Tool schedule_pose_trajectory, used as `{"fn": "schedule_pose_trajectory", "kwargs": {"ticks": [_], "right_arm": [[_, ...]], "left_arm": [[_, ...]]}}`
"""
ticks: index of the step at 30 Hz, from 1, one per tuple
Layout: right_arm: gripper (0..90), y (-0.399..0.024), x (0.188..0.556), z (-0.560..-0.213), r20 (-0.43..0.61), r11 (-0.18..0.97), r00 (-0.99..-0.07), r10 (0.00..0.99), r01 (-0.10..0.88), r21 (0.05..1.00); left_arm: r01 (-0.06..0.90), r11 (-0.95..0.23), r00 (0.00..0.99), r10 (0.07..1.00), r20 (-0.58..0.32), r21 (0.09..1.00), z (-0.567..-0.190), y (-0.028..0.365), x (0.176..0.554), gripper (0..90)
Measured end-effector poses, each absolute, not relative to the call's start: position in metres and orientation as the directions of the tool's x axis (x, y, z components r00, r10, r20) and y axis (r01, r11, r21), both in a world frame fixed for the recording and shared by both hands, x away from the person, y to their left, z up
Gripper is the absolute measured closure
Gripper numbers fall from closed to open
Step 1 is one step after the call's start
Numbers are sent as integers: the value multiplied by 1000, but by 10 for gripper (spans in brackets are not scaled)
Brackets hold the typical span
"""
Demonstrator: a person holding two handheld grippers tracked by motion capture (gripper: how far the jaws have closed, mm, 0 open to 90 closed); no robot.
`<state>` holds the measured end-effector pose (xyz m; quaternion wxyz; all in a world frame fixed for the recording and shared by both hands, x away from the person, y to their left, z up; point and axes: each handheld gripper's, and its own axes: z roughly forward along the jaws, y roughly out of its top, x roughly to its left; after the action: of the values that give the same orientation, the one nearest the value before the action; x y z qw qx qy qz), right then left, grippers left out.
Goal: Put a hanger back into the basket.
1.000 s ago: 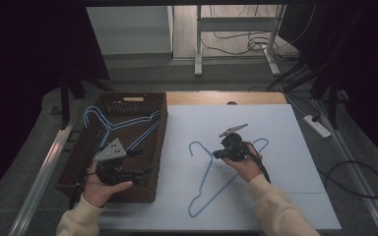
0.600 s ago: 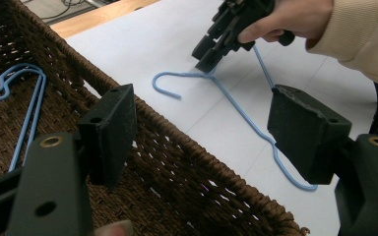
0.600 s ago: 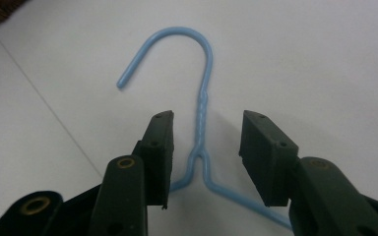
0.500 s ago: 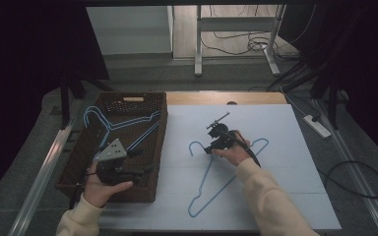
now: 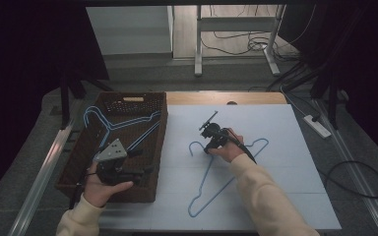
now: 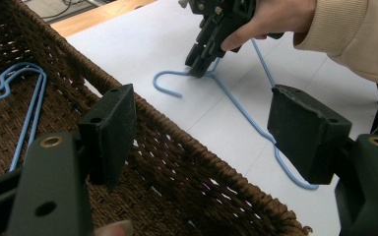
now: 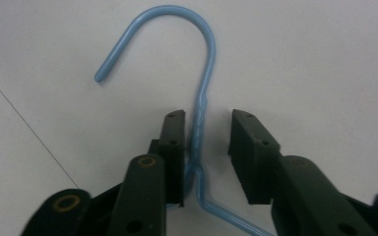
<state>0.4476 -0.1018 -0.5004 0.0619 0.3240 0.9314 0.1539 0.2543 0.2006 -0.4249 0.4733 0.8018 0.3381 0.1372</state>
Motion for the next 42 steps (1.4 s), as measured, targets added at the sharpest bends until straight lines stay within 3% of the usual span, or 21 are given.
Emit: {"fn": "schedule_pose_trajectory", "kwargs": {"ticks": [4, 12, 18, 34, 42], "right_arm": [[846, -95, 449, -499, -5, 738, -769, 639, 611, 284], [857, -94, 449, -499, 6, 699, -730, 683, 656, 282], [859, -107, 448, -496, 44, 634, -690, 723, 687, 355], [859, -133, 428, -469, 59, 560, -680, 731, 647, 517], [858, -144, 416, -458, 60, 533, -683, 728, 618, 578]], "left_arm": [[413, -321, 732, 674, -101, 852, -425, 201, 254, 276], [410, -321, 732, 674, -98, 854, -424, 202, 253, 276], [414, -319, 730, 677, -101, 852, -425, 202, 253, 276], [432, -326, 731, 673, -114, 841, -427, 189, 253, 277], [471, -336, 724, 675, -140, 816, -424, 161, 253, 279]]}}
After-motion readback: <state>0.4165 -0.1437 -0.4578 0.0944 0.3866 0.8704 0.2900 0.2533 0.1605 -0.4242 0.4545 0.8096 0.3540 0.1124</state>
